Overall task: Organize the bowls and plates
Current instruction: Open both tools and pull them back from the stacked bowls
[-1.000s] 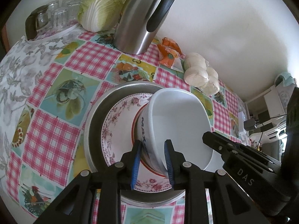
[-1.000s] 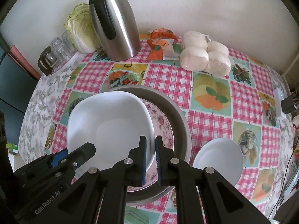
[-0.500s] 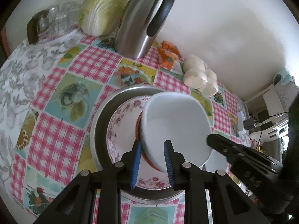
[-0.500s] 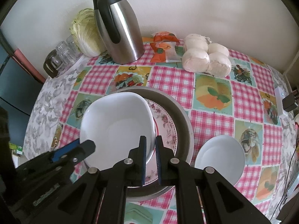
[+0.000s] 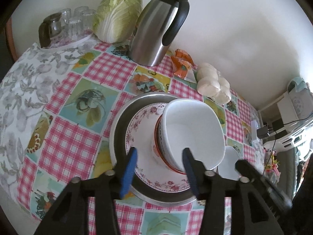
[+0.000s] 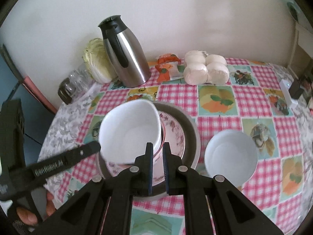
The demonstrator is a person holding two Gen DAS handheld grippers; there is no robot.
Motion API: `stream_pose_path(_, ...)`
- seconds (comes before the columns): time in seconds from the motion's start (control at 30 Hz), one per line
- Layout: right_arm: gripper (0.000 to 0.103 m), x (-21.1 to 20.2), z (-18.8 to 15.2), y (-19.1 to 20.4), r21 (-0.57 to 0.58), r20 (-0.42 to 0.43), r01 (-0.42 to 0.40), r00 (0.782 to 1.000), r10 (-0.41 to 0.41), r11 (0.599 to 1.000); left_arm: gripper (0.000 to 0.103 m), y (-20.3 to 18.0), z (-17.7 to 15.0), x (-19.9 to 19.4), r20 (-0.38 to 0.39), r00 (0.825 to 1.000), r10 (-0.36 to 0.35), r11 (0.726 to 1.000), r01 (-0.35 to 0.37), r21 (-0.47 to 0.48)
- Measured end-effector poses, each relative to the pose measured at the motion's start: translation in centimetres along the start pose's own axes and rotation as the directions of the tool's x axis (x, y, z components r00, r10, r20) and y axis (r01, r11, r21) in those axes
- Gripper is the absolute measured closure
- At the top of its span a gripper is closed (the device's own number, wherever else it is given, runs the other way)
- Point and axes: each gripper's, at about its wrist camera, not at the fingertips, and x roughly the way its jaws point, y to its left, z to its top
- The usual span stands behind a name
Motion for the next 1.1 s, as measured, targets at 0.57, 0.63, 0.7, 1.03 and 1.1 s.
stream_pose_path(0.57, 0.059, -1.0, -5.3, -1.9, 0.042, 0.005, 0.084, 0.996, -0.084, 0.996, 0.014, 0.4, -2.7, -1.0, 0.027, 0.982, 0.185, 0.983, -0.185, -0.002)
stream_pose_path(0.63, 0.057, -0.8, -5.6, -1.8, 0.03, -0.002, 0.085, 0.996, -0.085, 0.996, 0.011, 0.5, -3.3, -1.2, 0.035, 0.98, 0.197, 0.98, -0.197, -0.002)
stream_pose_path(0.7, 0.056, -0.7, -5.9, -1.7, 0.021, -0.013, 0.075, 0.997, -0.075, 0.997, 0.009, 0.6, -3.9, -1.3, 0.04, 0.98, 0.197, 0.98, -0.197, -0.003)
stream_pose_path(1.03, 0.044, -0.8, -6.2, -1.6, -0.029, -0.027, 0.097, 0.995, -0.098, 0.995, 0.0, 0.9, -5.7, -0.6, 0.03, 0.972, 0.233, 0.972, -0.233, -0.005)
stream_pose_path(1.1, 0.042, -0.7, -6.2, -1.5, -0.038, -0.03, 0.104, 0.994, -0.105, 0.994, 0.0, 0.7, -6.0, -0.7, 0.041, 0.968, 0.249, 0.969, -0.249, -0.002)
